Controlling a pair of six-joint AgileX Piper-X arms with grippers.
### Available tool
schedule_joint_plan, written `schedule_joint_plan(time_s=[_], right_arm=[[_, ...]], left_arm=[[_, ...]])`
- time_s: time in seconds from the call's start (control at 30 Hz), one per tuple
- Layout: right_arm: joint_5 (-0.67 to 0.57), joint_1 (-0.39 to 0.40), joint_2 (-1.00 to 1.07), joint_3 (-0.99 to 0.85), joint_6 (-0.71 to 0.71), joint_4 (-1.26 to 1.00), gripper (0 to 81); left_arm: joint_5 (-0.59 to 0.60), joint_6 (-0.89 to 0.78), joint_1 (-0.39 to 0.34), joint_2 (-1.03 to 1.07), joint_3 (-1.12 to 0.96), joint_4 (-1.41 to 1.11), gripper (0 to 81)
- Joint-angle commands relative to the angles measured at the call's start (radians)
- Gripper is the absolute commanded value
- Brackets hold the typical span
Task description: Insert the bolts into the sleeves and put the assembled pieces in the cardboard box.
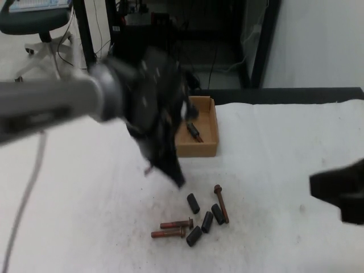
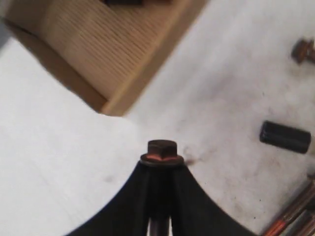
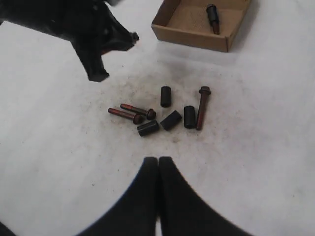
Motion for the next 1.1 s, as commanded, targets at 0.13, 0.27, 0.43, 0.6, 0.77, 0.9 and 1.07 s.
schedule_joint_plan(time_s=[0.13,0.27,0.43,0.6,0.77,0.9,1.07], right_arm=[[-0.1,-0.001,0.288,-0.013,-0.004,-0.081,0.3],[-0.209,-0.001,0.446,-0.068,-0.004,-0.173,3.8],[-0.178,0.025,0.619,-0.218,-0.004,-0.194,23.7],[-0.096,0.073,0.771,-0.362,-0.061,-0.164,29.5],[0.006,0.128,0.909,-0.455,-0.16,-0.093,28.1],[0.047,0.146,1.011,-0.485,-0.162,-0.08,28.2],[0.088,0.145,1.104,-0.526,-0.162,-0.077,28.2]], left_arm=[[0.043,-0.26,0.128,-0.324,-0.013,-0.015,0.4],[0.189,-0.359,0.217,-0.439,-0.013,0.037,0.4],[0.357,-0.479,0.326,-0.592,0.079,0.046,0.4],[0.464,-0.541,0.376,-0.781,0.318,-0.025,0.4],[0.493,-0.543,0.376,-0.94,0.556,-0.117,0.4],[0.493,-0.557,0.376,-0.989,0.639,-0.12,0.4],[0.493,-0.553,0.376,-1.009,0.654,-0.114,0.4]])
